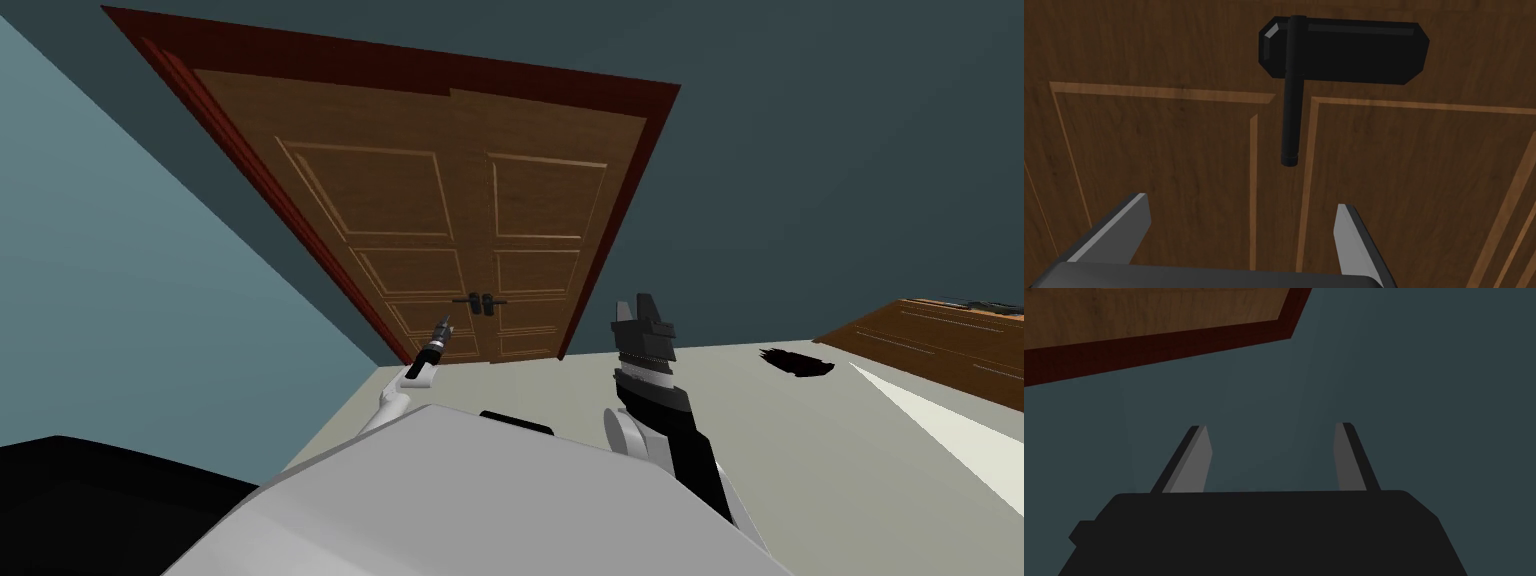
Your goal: Pull the door open
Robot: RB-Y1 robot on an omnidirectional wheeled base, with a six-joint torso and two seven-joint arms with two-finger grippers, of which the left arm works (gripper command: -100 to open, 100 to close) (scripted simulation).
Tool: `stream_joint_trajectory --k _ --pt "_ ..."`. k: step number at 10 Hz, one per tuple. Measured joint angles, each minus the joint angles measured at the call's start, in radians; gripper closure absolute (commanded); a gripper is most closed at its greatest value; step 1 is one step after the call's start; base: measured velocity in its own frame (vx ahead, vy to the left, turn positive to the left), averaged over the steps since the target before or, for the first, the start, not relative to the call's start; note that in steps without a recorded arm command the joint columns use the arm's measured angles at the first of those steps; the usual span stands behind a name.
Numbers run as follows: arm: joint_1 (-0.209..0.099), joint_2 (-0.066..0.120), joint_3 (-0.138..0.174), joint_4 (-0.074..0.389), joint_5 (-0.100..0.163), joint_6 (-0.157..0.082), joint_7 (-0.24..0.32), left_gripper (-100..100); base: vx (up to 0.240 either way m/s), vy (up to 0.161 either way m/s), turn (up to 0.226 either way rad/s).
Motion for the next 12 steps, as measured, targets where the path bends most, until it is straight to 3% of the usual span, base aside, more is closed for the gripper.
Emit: stream_joint_trajectory --k 5,7,9,12 --pt "-0.034 0.021 0.012 0.078 0.016 0.001 0.02 -100 0.138 0.016 -0.017" --pt "-0.03 0.043 0.041 0.116 0.023 -0.005 0.023 -100 0.173 0.118 0.002" --pt "-0.021 0.058 0.063 0.13 0.028 -0.007 0.026 -100 0.181 0.094 -0.032" --pt "-0.028 0.059 0.073 0.137 0.03 -0.002 0.025 -100 0.194 0.039 -0.106"
